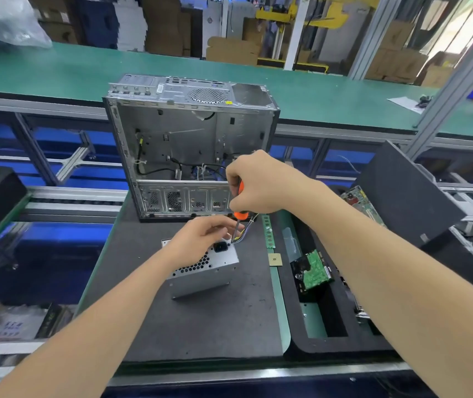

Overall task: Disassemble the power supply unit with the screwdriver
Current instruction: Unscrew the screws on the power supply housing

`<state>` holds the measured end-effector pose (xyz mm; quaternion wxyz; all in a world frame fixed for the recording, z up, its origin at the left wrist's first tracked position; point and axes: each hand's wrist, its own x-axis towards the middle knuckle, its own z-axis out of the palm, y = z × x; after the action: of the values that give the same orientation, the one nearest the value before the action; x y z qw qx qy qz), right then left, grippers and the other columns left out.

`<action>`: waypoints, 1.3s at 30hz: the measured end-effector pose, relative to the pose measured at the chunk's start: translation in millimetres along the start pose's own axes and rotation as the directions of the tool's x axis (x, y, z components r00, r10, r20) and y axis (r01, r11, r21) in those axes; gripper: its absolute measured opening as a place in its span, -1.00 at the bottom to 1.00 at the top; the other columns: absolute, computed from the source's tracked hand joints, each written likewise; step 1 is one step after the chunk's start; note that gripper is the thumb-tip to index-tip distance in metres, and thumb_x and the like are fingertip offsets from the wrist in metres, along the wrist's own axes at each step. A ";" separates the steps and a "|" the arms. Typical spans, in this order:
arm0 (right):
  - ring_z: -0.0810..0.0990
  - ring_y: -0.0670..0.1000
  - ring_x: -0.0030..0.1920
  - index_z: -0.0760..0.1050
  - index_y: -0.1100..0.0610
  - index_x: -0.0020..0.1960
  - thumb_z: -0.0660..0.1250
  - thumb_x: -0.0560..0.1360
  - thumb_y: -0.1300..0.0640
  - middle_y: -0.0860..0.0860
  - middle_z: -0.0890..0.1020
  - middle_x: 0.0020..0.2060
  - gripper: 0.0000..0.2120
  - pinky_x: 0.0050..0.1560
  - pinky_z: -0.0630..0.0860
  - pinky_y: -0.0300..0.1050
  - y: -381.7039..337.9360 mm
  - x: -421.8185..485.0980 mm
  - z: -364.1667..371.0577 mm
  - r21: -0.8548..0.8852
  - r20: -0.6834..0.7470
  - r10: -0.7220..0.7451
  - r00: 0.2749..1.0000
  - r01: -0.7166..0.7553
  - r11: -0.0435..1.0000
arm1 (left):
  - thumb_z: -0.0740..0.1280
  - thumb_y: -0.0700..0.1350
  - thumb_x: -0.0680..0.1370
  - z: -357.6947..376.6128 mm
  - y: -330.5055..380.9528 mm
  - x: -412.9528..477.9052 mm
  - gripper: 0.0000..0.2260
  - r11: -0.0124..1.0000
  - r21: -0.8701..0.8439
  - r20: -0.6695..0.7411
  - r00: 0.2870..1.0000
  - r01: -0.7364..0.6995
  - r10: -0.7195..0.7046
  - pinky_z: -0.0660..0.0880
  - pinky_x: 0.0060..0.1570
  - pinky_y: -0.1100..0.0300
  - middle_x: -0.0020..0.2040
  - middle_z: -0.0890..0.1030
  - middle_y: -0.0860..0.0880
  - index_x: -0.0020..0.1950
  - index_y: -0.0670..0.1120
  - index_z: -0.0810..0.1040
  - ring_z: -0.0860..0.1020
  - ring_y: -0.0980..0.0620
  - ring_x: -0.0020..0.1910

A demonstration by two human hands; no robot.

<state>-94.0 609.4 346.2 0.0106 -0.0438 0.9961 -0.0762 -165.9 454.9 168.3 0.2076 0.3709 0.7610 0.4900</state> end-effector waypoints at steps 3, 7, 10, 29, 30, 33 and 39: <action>0.63 0.07 -0.11 0.54 0.08 -0.18 0.46 0.38 0.12 -0.03 0.62 -0.17 -0.89 -0.13 0.63 0.00 -0.4 -0.1 2.1 0.014 -0.004 -0.005 1.000 0.005 1.000 | 0.18 -0.21 0.75 -0.8 -2.7 1.0 -0.60 1.000 0.002 -0.019 1.000 -0.013 0.013 0.54 0.03 0.20 0.15 0.72 0.16 0.21 0.25 0.68 0.66 0.10 0.16; 0.62 0.06 -0.10 0.56 0.11 -0.14 0.46 0.39 0.13 0.00 0.64 -0.14 -0.90 -0.28 0.51 -0.12 -0.1 1.3 5.8 0.023 -0.002 -0.009 1.000 0.009 1.000 | 0.19 -0.24 0.74 0.2 -8.9 1.3 -0.61 1.000 0.011 -0.025 1.000 -0.005 0.006 0.55 0.33 -0.19 0.17 0.73 0.09 0.23 0.20 0.69 0.67 0.02 0.22; 0.62 0.07 -0.09 0.57 0.11 -0.13 0.45 0.39 0.15 0.01 0.65 -0.13 -0.90 -0.31 0.46 -0.16 -0.1 2.1 6.6 0.023 0.009 -0.010 1.000 0.010 1.000 | 0.19 -0.23 0.74 1.6 -11.6 1.2 -0.62 1.000 0.030 -0.033 0.999 -0.003 0.004 0.53 0.33 -0.23 0.17 0.72 0.10 0.25 0.21 0.68 0.67 0.05 0.22; 0.63 0.06 -0.11 0.56 0.10 -0.13 0.47 0.37 0.14 -0.02 0.62 -0.11 -0.88 -0.35 0.41 -0.18 -4.4 5.6 5.4 0.006 0.026 -0.026 0.999 0.026 1.000 | 0.30 -0.17 0.71 6.8 -9.2 0.6 -0.69 1.000 0.007 -0.057 0.998 0.004 -0.003 0.57 0.24 -0.21 0.08 0.75 0.14 0.20 0.24 0.68 0.69 0.07 0.11; 0.63 0.07 -0.10 0.56 0.10 -0.13 0.47 0.38 0.14 -0.01 0.63 -0.11 -0.88 -0.34 0.44 -0.16 -4.7 6.2 4.8 0.003 0.022 -0.026 0.999 0.026 1.000 | 0.30 -0.18 0.71 6.8 -9.2 0.5 -0.68 1.000 0.009 -0.056 0.998 0.003 -0.002 0.58 0.24 -0.20 0.08 0.75 0.14 0.20 0.24 0.68 0.69 0.08 0.10; 0.63 0.07 -0.10 0.57 0.10 -0.13 0.47 0.38 0.14 0.00 0.64 -0.10 -0.88 -0.32 0.49 -0.14 -5.4 7.1 3.9 -0.006 0.016 -0.028 0.999 0.028 1.000 | 0.29 -0.23 0.70 6.7 -9.3 0.9 -0.64 1.000 0.005 -0.059 0.998 0.005 -0.004 0.57 0.27 -0.18 0.09 0.74 0.12 0.20 0.23 0.69 0.68 0.06 0.12; 0.63 0.05 -0.11 0.58 0.12 -0.12 0.47 0.38 0.15 0.00 0.63 -0.09 -0.89 -0.36 0.40 -0.19 -5.0 6.6 4.3 0.004 0.026 -0.021 0.999 0.021 1.000 | 0.28 -0.23 0.71 7.5 -8.3 1.1 -0.65 1.000 0.000 -0.060 0.998 0.019 -0.019 0.57 0.23 -0.16 0.07 0.75 0.13 0.19 0.21 0.69 0.68 0.09 0.08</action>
<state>-100.0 603.2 342.7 0.0229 -0.0550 0.9952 -0.0777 -164.5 458.2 157.7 0.1893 0.3490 0.7705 0.4986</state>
